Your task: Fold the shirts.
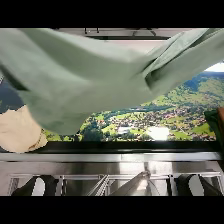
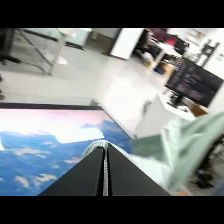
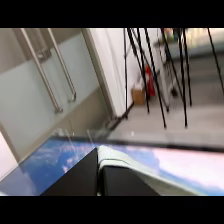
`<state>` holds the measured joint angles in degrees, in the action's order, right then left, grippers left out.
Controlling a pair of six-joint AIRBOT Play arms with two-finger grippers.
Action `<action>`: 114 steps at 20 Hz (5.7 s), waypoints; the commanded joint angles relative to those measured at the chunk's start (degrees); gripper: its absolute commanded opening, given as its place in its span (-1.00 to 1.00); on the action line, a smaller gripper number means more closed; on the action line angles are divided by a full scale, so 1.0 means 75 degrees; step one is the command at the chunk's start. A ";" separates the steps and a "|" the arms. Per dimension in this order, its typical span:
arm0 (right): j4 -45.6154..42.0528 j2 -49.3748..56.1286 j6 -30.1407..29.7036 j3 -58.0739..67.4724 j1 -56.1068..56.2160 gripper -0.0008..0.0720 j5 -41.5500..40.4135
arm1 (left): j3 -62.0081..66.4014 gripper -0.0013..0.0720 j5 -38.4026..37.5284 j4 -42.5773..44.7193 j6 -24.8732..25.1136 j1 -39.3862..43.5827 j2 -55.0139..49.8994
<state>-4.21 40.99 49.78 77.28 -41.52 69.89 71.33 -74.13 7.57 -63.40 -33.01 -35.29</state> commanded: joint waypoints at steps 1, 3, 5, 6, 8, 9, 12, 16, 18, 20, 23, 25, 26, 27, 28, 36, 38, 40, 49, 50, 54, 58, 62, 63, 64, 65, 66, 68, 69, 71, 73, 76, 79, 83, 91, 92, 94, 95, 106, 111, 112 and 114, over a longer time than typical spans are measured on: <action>0.0300 -0.0635 -0.0076 0.0286 -0.0099 -0.93 -0.0192 | -0.0012 -0.88 -0.0816 -0.0201 -0.0105 -0.1355 0.0157; -0.0146 -0.0332 -0.0058 0.0280 0.0195 -0.93 -0.0076 | -0.0017 -0.88 -0.1113 -0.0117 -0.0093 -0.0912 -0.0513; -0.0644 0.0396 -0.0009 0.0160 0.1040 -0.93 -0.0082 | -0.0017 -0.88 -0.1370 0.0568 -0.0096 -0.0044 -0.1524; -0.0941 0.0880 -0.0009 -0.0044 0.1655 -0.93 -0.0128 | -0.0017 -0.88 -0.1309 0.1233 -0.0096 0.0466 -0.2098; -0.1772 0.1938 0.0017 -0.0530 0.2801 -0.93 -0.0280 | -0.0017 -0.88 -0.1064 0.2361 -0.0154 0.1460 -0.3314; -0.2334 0.2667 0.0184 -0.0807 0.3357 -0.93 -0.0504 | -0.0017 -0.88 -0.0953 0.2672 -0.0157 0.1856 -0.3966; -0.3098 0.4835 0.0364 -0.1239 0.4162 -0.93 -0.1469 | 0.0006 -0.89 -0.0443 0.2830 -0.0105 0.2602 -0.6309; -0.2334 0.7230 0.0364 -0.0941 0.3876 -0.16 -0.2669 | 0.1533 -0.65 -0.0434 0.2261 -0.0006 0.2608 -0.9311; -0.2218 0.7545 0.0358 -0.0697 0.3363 0.08 -0.2092 | 0.2535 0.28 -0.1177 0.1416 -0.0017 0.2378 -1.0180; -0.2372 0.7455 0.0361 -0.0697 0.2731 0.08 -0.1268 | 0.3296 0.99 -0.1810 0.0965 -0.0227 0.2046 -1.0555; -0.4138 0.7382 0.0708 -0.0822 0.1985 0.08 0.0099 | 0.3896 0.99 -0.2821 0.1434 -0.1011 0.1606 -1.0634; -0.5234 0.7385 0.0755 -0.1174 0.1781 0.08 0.0189 | 0.3978 0.99 -0.3532 0.1792 -0.1553 0.1460 -1.0585; -0.5575 0.7385 0.0731 -0.1387 0.1775 0.08 0.0108 | 0.3975 0.99 -0.3797 0.1996 -0.1743 0.1460 -1.0547; -0.5692 0.7388 0.0606 -0.1562 0.1801 0.09 0.0061 | 0.3972 0.94 -0.4062 0.2328 -0.1996 0.1495 -1.0480; -0.5680 0.7402 0.0370 -0.1716 0.1851 0.09 0.0058 | 0.3876 0.94 -0.4179 0.2687 -0.2092 0.1582 -1.0343; -0.5677 0.7641 0.0038 -0.2124 0.2926 0.09 0.0090 | 0.0790 0.94 -0.3818 0.5490 -0.1749 0.2095 -0.8081; -0.5677 0.7647 -0.0017 -0.2183 0.3267 0.08 0.0096 | -0.0073 0.94 -0.3570 0.6021 -0.1655 0.2092 -0.7431; -0.5677 0.7647 -0.0047 -0.2186 0.3471 0.08 0.0131 | -0.0801 0.94 -0.3328 0.6438 -0.1539 0.2008 -0.6837; -0.5689 0.7647 -0.0038 -0.2189 0.3346 -0.36 0.0361 | -0.3590 0.94 0.0044 0.7035 -0.1533 0.1851 -0.5266; -0.5662 0.7647 -0.0041 -0.2189 0.3343 -0.36 0.0379 | -0.3736 0.94 0.0309 0.6977 -0.1536 0.1851 -0.5453; -0.5665 0.7647 -0.0038 -0.2189 0.3343 -0.36 0.0382 | -0.3791 0.94 0.0568 0.5648 -0.0973 0.1851 -0.6688; -0.5662 0.7647 -0.0006 -0.2189 0.3343 -0.36 0.0597 | -0.3774 0.61 0.0656 0.3212 0.0621 0.1851 -0.7673; -0.5581 0.7644 0.0160 -0.2189 0.3343 -0.54 0.1087 | -0.3433 -0.95 0.0216 0.3031 0.0973 0.1851 -0.8172; -0.5488 0.7638 0.0160 -0.2189 0.3343 -0.93 0.1323 | -0.3392 -0.93 0.0017 0.3040 0.1023 0.1848 -0.8169; -0.5438 0.7592 0.0166 -0.2189 0.3340 -0.93 0.1486 | -0.3383 -0.93 -0.0166 0.3022 0.1058 0.1848 -0.8064; -0.5438 0.7466 0.0268 -0.2189 0.3340 -0.93 0.1655 | -0.3389 -0.93 -0.0326 0.3028 0.1058 0.1842 -0.7860; -0.5435 0.7265 0.0338 -0.2186 0.3311 -0.93 0.1818 | -0.3386 -0.93 -0.0568 0.2999 0.1061 0.1842 -0.7530; -0.5301 0.6548 0.0341 -0.2159 0.3098 -0.93 0.2133 | -0.3383 -0.93 -0.1227 0.2949 0.1058 0.1778 -0.6598; -0.5004 0.6018 0.0338 -0.2113 0.2859 -0.93 0.2206 | -0.3381 -0.93 -0.1597 0.2783 0.1058 0.1690 -0.6050; -0.4083 0.4823 0.0332 -0.1865 0.2133 -0.93 0.2291 | -0.3378 -0.92 -0.2337 0.1804 0.1055 0.1253 -0.4739; -0.2748 0.3570 0.0335 -0.1510 0.1099 -0.93 0.2256 | -0.3322 -0.91 -0.2707 0.0140 0.1049 0.0510 -0.3287; -0.0189 0.1716 0.0434 -0.1381 -0.0437 -0.93 0.1294 | -0.2553 -0.90 -0.2634 -0.1268 0.1099 -0.0799 -0.1367; 0.1087 0.0256 0.0475 -0.1376 -0.0883 -0.93 -0.0009 | -0.1399 -0.90 -0.2646 -0.1469 0.1037 -0.1865 -0.0370; 0.1929 -0.0583 0.0420 -0.1288 -0.0822 -0.93 -0.0128 | 0.0723 -0.90 -0.3214 -0.2999 0.0781 -0.1807 -0.0545; -0.1387 -0.0624 0.1125 -0.0367 -0.0621 -0.93 0.0216 | 0.3442 -0.90 -0.2932 0.0530 0.0245 -0.0685 -0.1888; -0.1990 -0.0656 0.1355 -0.0714 -0.0341 -0.93 -0.0032 | 0.3182 -0.90 -0.2404 0.1259 0.0291 -0.0440 -0.1888; -0.2244 -0.0641 0.1309 -0.1687 0.0219 -0.93 -0.0729 | 0.2669 -0.90 -0.1349 0.2299 0.0714 0.0431 -0.2186; -0.2241 -0.0592 0.1186 -0.2072 0.0431 -0.93 -0.1023 | 0.2585 -0.90 -0.1154 0.2544 0.0731 0.0883 -0.2448; -0.2588 -0.2512 0.1139 -0.1247 0.0659 -0.93 -0.1751 | 0.4386 -0.90 -0.1950 0.2200 0.0154 0.2189 -0.1145; -0.3252 -0.3063 0.1209 -0.0239 0.0659 -0.93 -0.2346 | 0.6181 -0.89 -0.2107 0.2317 -0.0510 0.1364 -0.0976; -0.3576 -0.3040 0.1352 -0.0216 0.0659 -0.93 -0.2439 | 0.6508 -0.89 -0.2241 0.2678 -0.0781 0.1402 -0.1221; -0.4803 -0.2742 0.2433 -0.0254 0.0659 -0.93 -0.2302 | 0.6735 -0.89 -0.2553 0.3622 -0.1230 0.1722 -0.1894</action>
<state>-30.72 19.55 61.10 74.24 -36.62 53.17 117.40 -90.37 27.53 -67.77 -21.02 -45.45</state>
